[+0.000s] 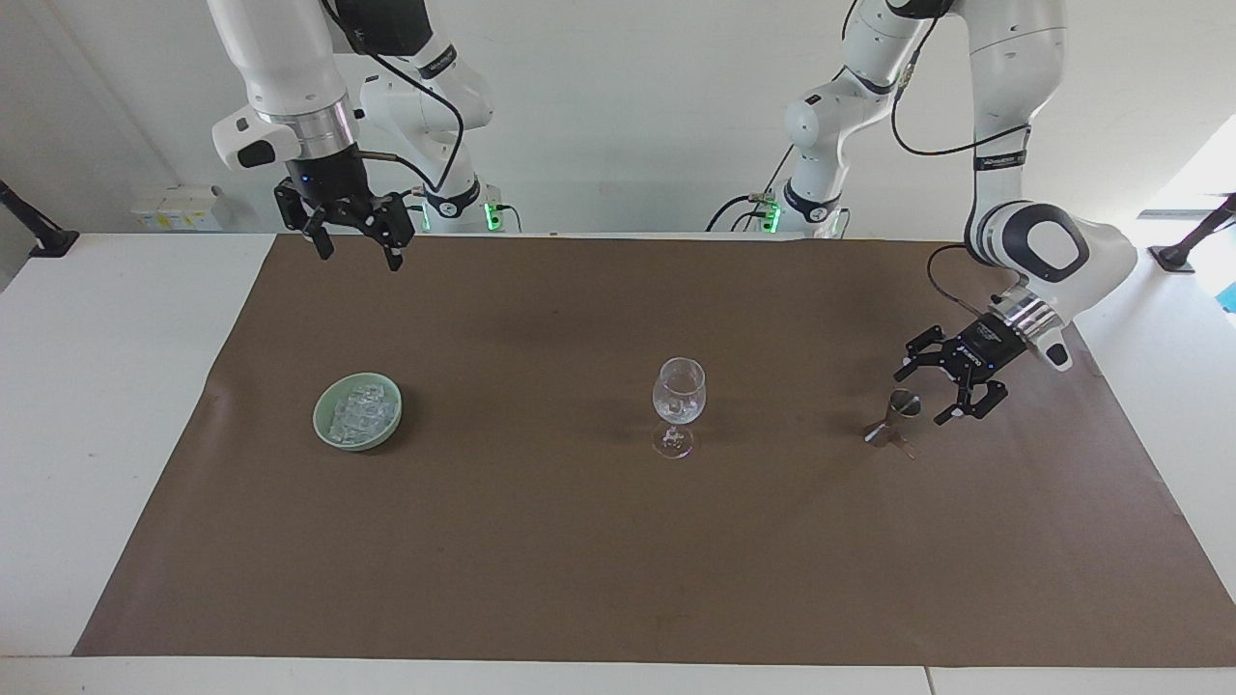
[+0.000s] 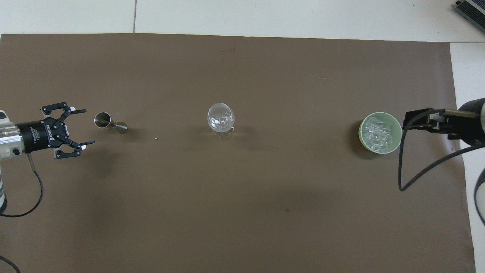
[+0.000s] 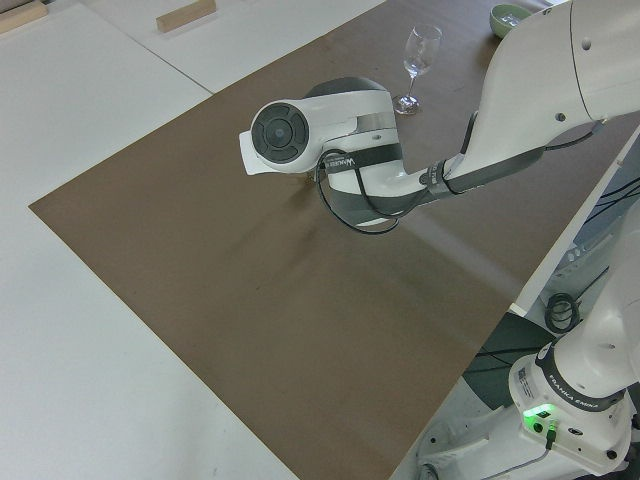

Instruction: Pour wine and add ice with both arms

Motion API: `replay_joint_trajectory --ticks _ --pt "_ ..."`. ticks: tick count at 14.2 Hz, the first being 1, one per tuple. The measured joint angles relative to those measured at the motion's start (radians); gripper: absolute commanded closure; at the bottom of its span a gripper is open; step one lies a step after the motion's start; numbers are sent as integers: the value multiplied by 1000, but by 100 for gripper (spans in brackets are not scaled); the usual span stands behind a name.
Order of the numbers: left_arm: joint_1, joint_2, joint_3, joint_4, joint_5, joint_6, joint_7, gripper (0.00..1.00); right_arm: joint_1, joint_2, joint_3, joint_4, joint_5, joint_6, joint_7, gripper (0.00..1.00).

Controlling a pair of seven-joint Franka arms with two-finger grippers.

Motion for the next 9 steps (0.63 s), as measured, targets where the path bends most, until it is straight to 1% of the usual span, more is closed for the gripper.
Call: replay_joint_trajectory --ticks 4,6,9 --pt "21 -18 1 109 199 -67 7 0 -2 31 -7 133 -1 -82 0 0" --pt "31 -18 2 150 257 -89 30 0 -8 55 -13 195 -1 -121 0 0" --pt "37 -17 2 188 326 -110 88 0 -16 77 -29 220 -1 -130 -13 0"
